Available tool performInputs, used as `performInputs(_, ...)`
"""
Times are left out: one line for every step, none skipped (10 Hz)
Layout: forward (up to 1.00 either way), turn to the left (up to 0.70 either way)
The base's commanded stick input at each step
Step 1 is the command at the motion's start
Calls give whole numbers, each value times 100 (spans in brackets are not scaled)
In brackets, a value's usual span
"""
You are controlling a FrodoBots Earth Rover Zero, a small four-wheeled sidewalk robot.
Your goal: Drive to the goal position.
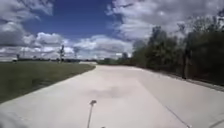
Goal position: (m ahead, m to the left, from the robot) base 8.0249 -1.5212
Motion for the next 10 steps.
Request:
performInputs(100, 0)
performInputs(100, 0)
performInputs(100, 0)
performInputs(100, 0)
performInputs(100, 0)
performInputs(100, 0)
performInputs(100, 0)
performInputs(100, 0)
performInputs(100, 0)
performInputs(100, 0)
